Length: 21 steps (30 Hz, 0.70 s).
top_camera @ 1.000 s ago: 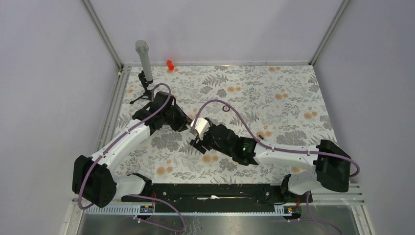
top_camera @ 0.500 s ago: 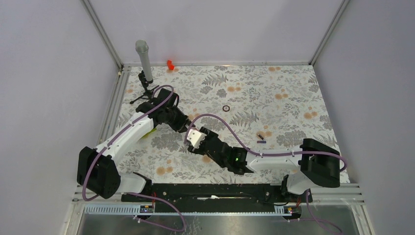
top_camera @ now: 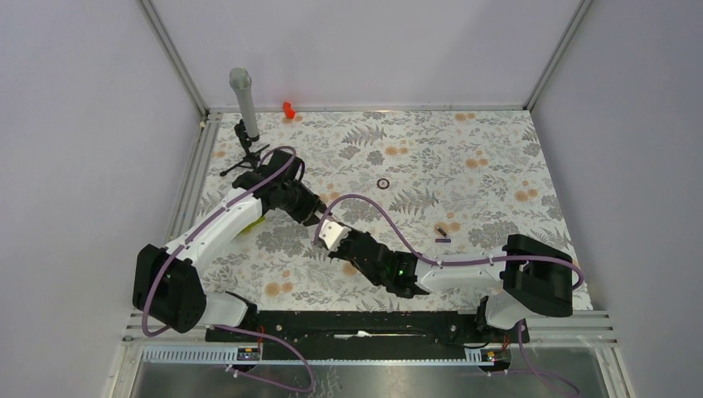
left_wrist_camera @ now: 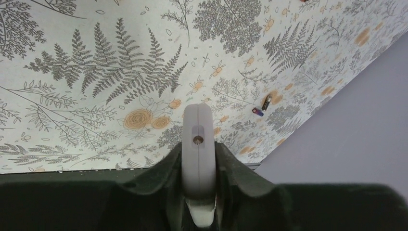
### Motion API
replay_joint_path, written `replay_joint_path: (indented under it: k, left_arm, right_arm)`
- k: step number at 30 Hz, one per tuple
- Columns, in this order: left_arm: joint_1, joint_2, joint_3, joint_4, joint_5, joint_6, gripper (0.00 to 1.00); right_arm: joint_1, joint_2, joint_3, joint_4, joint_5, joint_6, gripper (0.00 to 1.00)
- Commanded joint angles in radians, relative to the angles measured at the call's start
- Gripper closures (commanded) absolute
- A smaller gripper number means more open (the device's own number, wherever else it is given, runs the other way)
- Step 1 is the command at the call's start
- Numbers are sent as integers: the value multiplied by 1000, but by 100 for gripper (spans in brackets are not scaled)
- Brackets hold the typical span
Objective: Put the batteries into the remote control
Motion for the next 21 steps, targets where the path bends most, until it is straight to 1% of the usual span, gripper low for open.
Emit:
replay_joint_path:
  k: [1,2,3,4,6,7,10,13,14,16,19,21]
  left_arm:
    - [5,-8,53,-21,1,32,51]
    - [6,-16,48,-4,-5,48,32]
    - [8,-29,36,27,-9,67,20]
    - [14,-45,17,69,-12,90,12]
    - [27,-86,-26,157,-20,137,3]
    - [34,-114,-46,198,-33,163,1]
    - [63,-205,-120,337,-39,243,1]
    - [88,-281,-169,454,11,347,1]
    - [91,-296,-159,454,14,392,1]
    - [92,-318,-144,450,25,476,1]
    - [92,-376,-181,550,115,561,1]
    - [92,-408,-222,641,187,573,1]
  right_arm:
    - [0,-53,4,81,-16,40,87]
    - [-1,-62,7,68,-23,54,87]
    - [-5,-72,10,54,-32,72,87]
    - [-11,-85,13,39,-46,99,87]
    - [-33,-111,18,1,-92,180,87]
    - [-48,-126,19,-29,-124,224,87]
    - [-114,-172,41,-129,-233,365,86]
    - [-194,-218,65,-230,-360,531,85]
    - [-217,-231,75,-262,-400,580,85]
    - [-258,-251,97,-325,-430,661,85]
    - [-300,-286,123,-391,-450,787,85]
    - [-327,-310,133,-409,-486,891,85]
